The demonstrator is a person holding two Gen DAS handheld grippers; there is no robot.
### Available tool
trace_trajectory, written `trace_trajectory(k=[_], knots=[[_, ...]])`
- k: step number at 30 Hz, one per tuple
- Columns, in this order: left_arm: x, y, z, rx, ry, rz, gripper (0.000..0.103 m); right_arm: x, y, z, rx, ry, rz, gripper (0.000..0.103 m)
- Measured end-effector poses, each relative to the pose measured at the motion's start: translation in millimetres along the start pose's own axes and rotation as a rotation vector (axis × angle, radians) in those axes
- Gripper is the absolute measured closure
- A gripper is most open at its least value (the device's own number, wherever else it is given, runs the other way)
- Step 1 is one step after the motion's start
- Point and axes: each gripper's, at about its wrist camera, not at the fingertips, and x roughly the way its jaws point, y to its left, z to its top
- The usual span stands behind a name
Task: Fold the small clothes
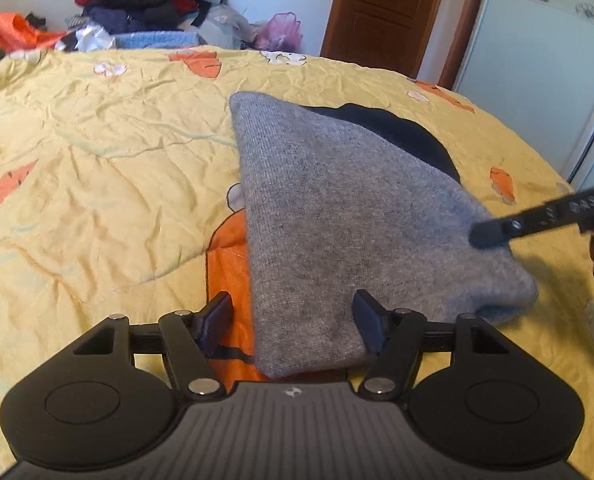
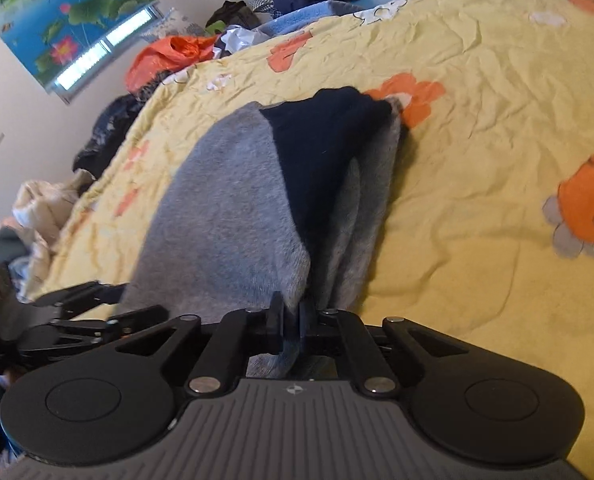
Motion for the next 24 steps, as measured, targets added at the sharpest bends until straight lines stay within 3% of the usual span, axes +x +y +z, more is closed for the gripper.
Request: trace_trajectory(k=[2,3,6,12,13,14,15,16,17,19,22,24], knots=[[-3.4,4.1,0.6,-0.033,0.016,-0.027,0.038,-11.7,2.0,-5.0,0.055,-0.015,0.044,0.061],[-5.0,6.8,0.4,-0.051,0.022,-0.038,0.037,-19.0,1.2,-8.2,0.083,-0.032,0.080,0.060],[-8.4,13.5,-1.7,-0.097,0.025,-0.062,0.037,-32.5,1.5,-19.9,0.130,-0.019,0.168,0.060],[-5.5,9.2,0.2,-0.140,0.026,-0.095,0.029,-16.9,12.0,-29.7,0.088,0.058,0.082,0.060],[-4.1,7.9,0.8,-0.147,0.026,-0.103,0.031,-12.2,12.5,-31.4,0.080,0.068,0.082,0.063],[-3.0,6.4,1.2,-0.151,0.026,-0.098,0.031,-7.1,13.6,-32.3,0.062,0.084,0.066,0.080],[-2.4,4.1,2.7,-0.146,0.033,-0.085,0.038,-3.5,15.4,-33.3,0.038,0.094,0.035,0.091],[-2.3,2.2,4.5,-0.136,0.048,-0.071,0.063,-3.0,17.1,-34.0,0.009,0.094,0.024,0.091],[-2.4,1.9,6.5,-0.131,0.069,-0.058,0.072,-6.1,19.9,-33.6,-0.009,0.093,0.021,0.091],[-4.9,5.9,7.5,-0.131,0.094,-0.070,0.077,-20.0,27.5,-30.1,-0.066,0.065,0.004,0.093],[-4.4,4.9,3.4,-0.067,0.087,-0.059,0.078,-16.8,31.4,-35.0,-0.193,0.110,-0.111,0.095],[-3.7,0.5,2.6,-0.038,0.074,-0.049,0.077,-11.9,24.9,-40.8,-0.184,0.105,-0.096,0.096]])
